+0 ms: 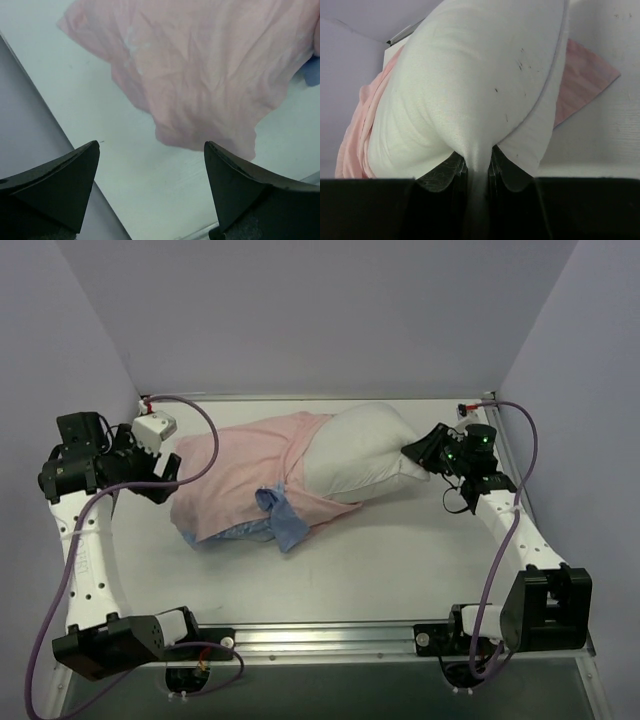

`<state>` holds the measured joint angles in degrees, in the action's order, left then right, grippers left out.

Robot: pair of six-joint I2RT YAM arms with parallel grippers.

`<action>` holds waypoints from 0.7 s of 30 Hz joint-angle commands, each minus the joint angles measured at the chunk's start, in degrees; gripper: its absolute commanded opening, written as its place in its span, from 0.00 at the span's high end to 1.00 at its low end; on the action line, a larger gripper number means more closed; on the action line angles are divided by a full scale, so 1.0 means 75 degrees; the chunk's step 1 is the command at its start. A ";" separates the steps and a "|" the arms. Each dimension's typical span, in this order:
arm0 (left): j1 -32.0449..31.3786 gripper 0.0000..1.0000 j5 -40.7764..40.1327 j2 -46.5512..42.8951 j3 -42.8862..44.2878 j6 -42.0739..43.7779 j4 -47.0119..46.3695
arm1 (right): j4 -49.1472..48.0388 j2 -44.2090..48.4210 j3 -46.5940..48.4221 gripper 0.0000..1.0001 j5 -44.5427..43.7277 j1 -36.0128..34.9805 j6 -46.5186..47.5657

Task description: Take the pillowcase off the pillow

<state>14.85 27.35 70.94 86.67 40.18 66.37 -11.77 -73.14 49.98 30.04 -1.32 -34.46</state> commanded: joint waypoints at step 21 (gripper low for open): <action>0.0234 0.98 -0.1276 -0.0282 -0.5088 -0.2379 -0.5109 | -0.0868 0.0014 -0.0031 1.00 -0.0361 -0.0176 -0.0093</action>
<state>15.77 20.53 70.94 48.77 29.65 39.81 -12.69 -72.82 49.50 28.25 -3.33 -34.46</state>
